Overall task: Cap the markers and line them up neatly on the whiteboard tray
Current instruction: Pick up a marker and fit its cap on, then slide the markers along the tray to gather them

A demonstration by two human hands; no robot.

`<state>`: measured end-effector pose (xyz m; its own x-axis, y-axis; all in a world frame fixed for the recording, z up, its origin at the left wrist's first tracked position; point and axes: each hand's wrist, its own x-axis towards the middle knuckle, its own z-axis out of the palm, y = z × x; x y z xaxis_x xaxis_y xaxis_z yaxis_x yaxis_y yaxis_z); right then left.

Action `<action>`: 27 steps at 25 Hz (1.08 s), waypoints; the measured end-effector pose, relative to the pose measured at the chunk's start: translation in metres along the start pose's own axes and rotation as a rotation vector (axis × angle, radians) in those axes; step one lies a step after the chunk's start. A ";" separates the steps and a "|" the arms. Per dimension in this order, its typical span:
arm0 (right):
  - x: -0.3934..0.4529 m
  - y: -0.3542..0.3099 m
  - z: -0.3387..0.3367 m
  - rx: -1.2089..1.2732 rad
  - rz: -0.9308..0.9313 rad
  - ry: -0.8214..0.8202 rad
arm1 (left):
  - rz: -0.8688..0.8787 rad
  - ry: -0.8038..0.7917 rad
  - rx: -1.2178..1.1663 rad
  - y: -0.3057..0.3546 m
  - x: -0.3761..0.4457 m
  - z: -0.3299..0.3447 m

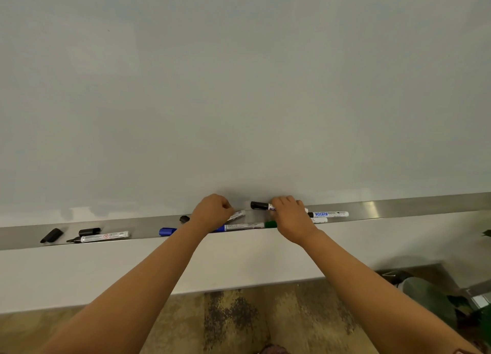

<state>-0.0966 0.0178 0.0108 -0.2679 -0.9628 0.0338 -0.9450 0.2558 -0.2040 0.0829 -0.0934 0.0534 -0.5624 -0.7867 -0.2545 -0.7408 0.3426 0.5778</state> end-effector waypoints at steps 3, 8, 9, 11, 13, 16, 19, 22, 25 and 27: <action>0.003 0.001 0.009 -0.070 -0.059 -0.076 | 0.006 0.064 0.076 -0.008 0.000 0.001; -0.004 0.016 0.013 -0.068 0.001 0.053 | -0.010 0.122 0.127 -0.027 0.001 -0.003; -0.008 0.024 0.011 -0.054 0.067 0.094 | -0.016 0.132 0.138 -0.032 0.001 -0.005; -0.017 0.045 0.005 -0.046 0.232 0.176 | -0.040 0.147 0.157 -0.042 0.001 -0.008; -0.026 0.068 -0.001 -0.055 0.375 0.199 | -0.054 0.157 0.160 -0.050 0.001 -0.011; -0.032 0.090 -0.007 -0.141 0.466 0.086 | -0.057 0.146 0.174 -0.059 0.001 -0.014; -0.030 0.097 -0.012 -0.216 0.479 0.022 | -0.049 0.110 0.219 -0.069 -0.001 -0.020; -0.028 0.101 -0.017 -0.247 0.497 0.021 | -0.060 0.097 0.251 -0.080 -0.005 -0.027; -0.034 0.101 -0.016 -0.184 0.485 0.100 | -0.078 0.083 0.314 -0.084 -0.006 -0.029; -0.041 0.092 -0.015 -0.062 0.444 0.223 | -0.082 0.076 0.348 -0.084 -0.006 -0.027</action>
<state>-0.1755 0.0820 0.0052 -0.6740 -0.7196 0.1668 -0.7382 0.6480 -0.1874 0.1588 -0.1317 0.0274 -0.4768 -0.8503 -0.2227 -0.8702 0.4208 0.2565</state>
